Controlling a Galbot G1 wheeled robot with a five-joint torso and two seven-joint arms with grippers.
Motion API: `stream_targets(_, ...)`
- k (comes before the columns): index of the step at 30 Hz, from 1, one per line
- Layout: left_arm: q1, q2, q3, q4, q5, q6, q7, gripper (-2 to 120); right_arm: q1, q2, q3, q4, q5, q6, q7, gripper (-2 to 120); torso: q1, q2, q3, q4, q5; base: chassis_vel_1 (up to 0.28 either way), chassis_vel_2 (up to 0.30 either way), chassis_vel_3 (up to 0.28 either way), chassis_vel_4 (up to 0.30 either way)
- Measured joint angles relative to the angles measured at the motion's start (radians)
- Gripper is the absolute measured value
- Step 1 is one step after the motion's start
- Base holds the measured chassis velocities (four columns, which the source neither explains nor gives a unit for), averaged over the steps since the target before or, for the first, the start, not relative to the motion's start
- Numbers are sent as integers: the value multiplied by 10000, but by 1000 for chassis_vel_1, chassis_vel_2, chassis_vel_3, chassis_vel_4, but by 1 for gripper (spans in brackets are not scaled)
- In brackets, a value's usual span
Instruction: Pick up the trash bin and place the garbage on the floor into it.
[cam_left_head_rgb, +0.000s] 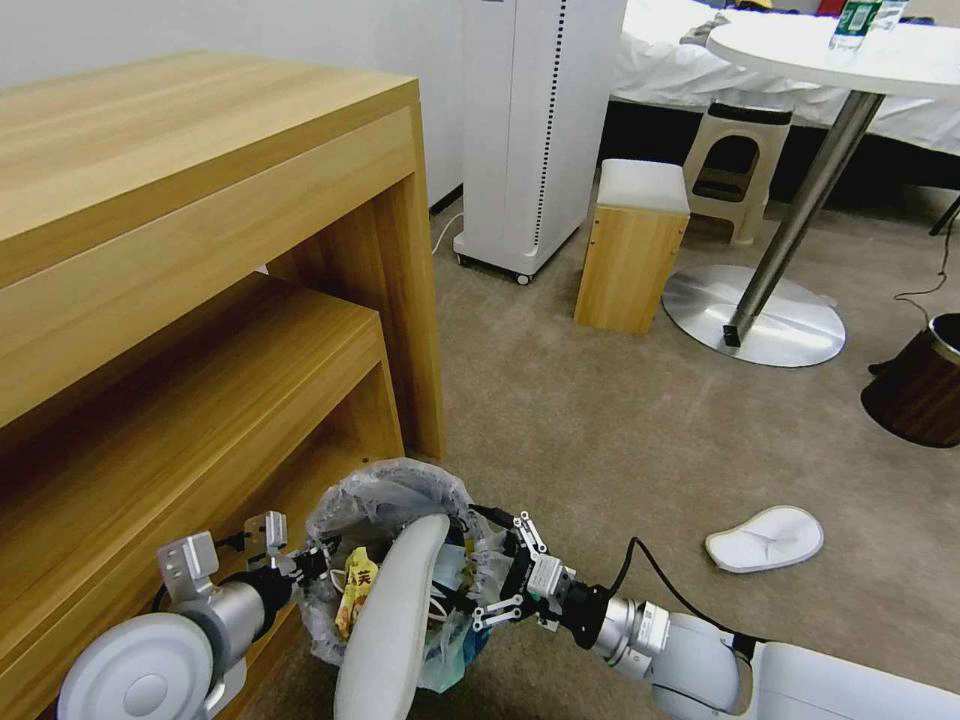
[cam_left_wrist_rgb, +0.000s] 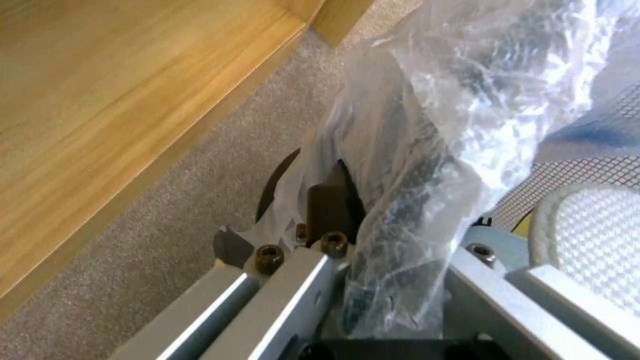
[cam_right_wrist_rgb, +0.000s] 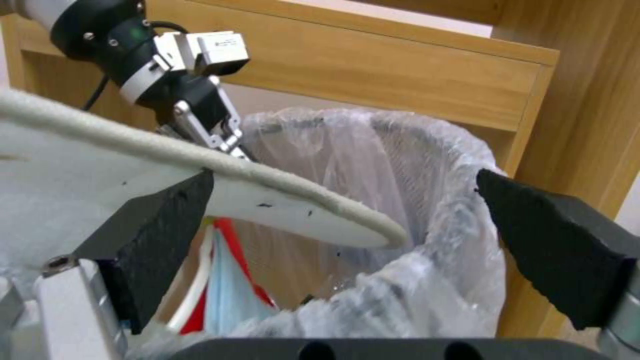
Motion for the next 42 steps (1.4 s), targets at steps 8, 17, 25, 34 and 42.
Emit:
stream_targets(8,93,19,28,-21,-9,14,18,0,8,-44,175,-66,3,-78,65,100,0,0,0,0,-1,0,0,0,0)
stream_targets(17,217,125,203,4,-107,22,21,0,18,-444,355,-127,78,-37,80,100,0,0,0,0,0,0,0,0,0)
stream_targets(25,137,194,412,173,-142,30,37,0,-54,-502,633,-298,131,4,59,100,0,0,0,0,1,0,0,0,0)
stream_targets(34,149,213,452,251,-139,33,87,0,-176,-500,981,-452,114,1,417,100,0,0,0,-1,-1,0,0,0,0)
stream_targets(42,-13,267,293,333,-157,32,141,0,-272,-284,2073,-640,148,-440,1623,100,2,-1,0,0,0,0,0,0,0)
